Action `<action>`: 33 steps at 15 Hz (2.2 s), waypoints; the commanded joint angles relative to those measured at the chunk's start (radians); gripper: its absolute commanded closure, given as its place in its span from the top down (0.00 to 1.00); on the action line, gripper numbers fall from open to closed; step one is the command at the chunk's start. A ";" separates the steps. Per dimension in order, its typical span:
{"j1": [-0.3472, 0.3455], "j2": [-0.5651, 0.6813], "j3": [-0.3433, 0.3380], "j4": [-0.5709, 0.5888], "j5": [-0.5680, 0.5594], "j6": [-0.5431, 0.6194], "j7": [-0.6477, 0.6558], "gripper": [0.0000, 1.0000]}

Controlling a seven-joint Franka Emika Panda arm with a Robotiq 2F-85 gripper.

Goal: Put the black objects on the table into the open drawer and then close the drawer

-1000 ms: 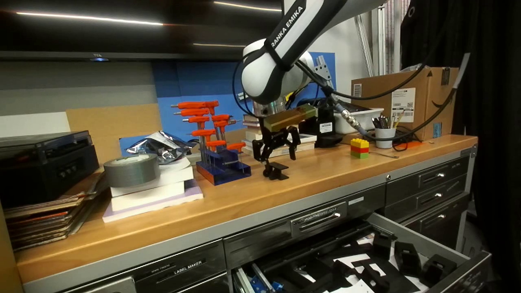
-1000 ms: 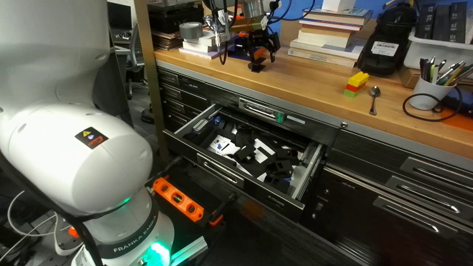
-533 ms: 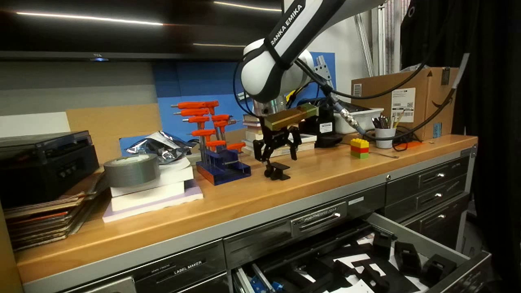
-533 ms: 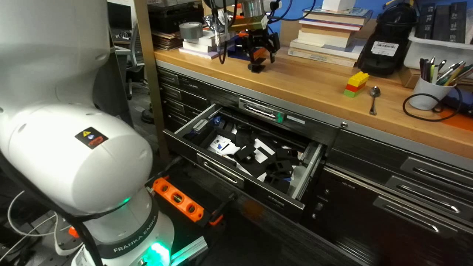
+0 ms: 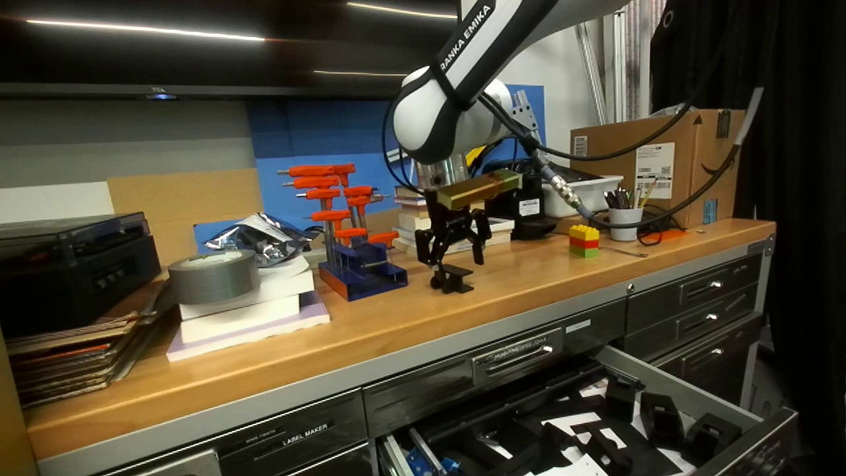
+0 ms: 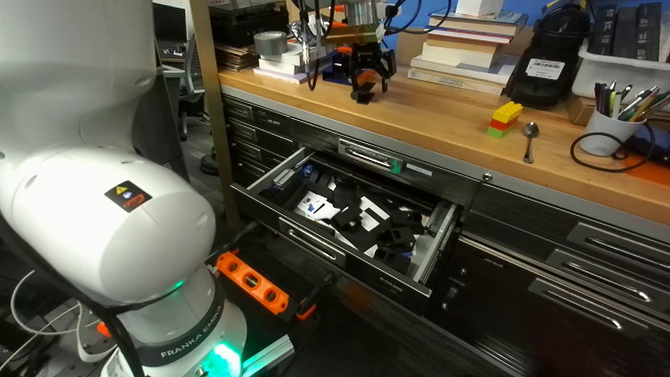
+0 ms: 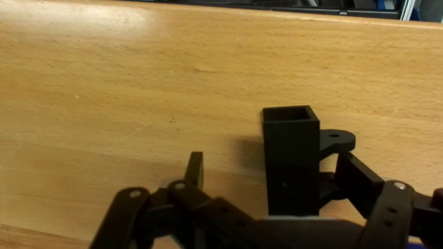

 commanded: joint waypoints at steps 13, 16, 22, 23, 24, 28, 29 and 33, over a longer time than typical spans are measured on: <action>-0.034 -0.106 -0.007 -0.120 0.073 -0.008 -0.072 0.10; -0.055 -0.211 -0.017 -0.269 0.097 0.032 -0.053 0.12; -0.114 -0.417 -0.060 -0.597 0.142 0.144 -0.024 0.11; -0.123 -0.441 -0.067 -0.642 0.140 0.158 -0.022 0.11; -0.132 -0.459 -0.074 -0.681 0.137 0.166 -0.017 0.11; -0.161 -0.450 -0.093 -0.757 0.138 0.181 -0.027 0.11; -0.164 -0.434 -0.095 -0.765 0.145 0.191 -0.037 0.11; -0.171 -0.345 -0.101 -0.772 0.195 0.250 -0.057 0.11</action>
